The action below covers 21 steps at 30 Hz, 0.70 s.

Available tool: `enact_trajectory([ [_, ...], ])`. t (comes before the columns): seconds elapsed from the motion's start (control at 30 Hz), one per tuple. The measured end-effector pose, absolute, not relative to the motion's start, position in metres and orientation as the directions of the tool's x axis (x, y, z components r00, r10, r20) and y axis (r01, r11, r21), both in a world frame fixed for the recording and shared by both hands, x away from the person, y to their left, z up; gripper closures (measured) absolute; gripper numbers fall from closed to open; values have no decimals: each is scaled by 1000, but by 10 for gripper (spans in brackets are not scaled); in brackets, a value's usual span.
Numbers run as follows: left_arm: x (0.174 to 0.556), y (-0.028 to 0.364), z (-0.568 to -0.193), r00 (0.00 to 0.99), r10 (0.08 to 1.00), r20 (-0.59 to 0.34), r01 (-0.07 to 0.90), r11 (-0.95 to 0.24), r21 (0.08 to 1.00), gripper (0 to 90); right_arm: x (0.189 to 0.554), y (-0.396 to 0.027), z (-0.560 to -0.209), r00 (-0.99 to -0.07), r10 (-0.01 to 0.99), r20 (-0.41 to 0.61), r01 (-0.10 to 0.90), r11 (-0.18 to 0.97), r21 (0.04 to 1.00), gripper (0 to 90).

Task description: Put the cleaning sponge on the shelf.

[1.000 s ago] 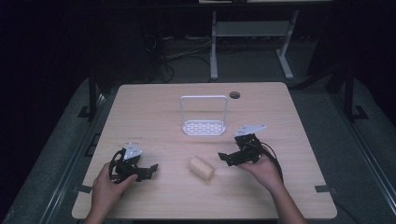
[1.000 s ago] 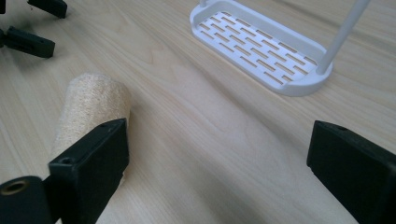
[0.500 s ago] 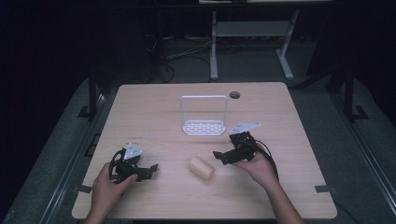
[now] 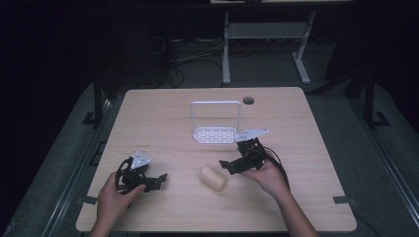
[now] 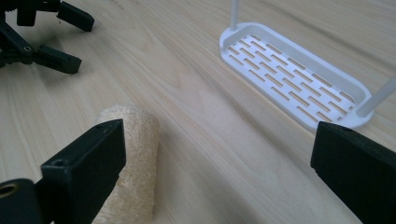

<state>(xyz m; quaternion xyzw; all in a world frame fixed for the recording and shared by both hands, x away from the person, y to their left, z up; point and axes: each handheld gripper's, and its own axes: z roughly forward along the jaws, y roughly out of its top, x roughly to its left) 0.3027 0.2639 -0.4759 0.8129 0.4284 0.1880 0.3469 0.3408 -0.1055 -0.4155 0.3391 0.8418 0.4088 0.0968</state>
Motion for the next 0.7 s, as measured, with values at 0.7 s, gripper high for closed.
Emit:
enact_trajectory([
  [0.7,303,264,-476,562,827,9,566,-392,725,125,334,-82,-419,-796,594,119,469,478,742,26],
])
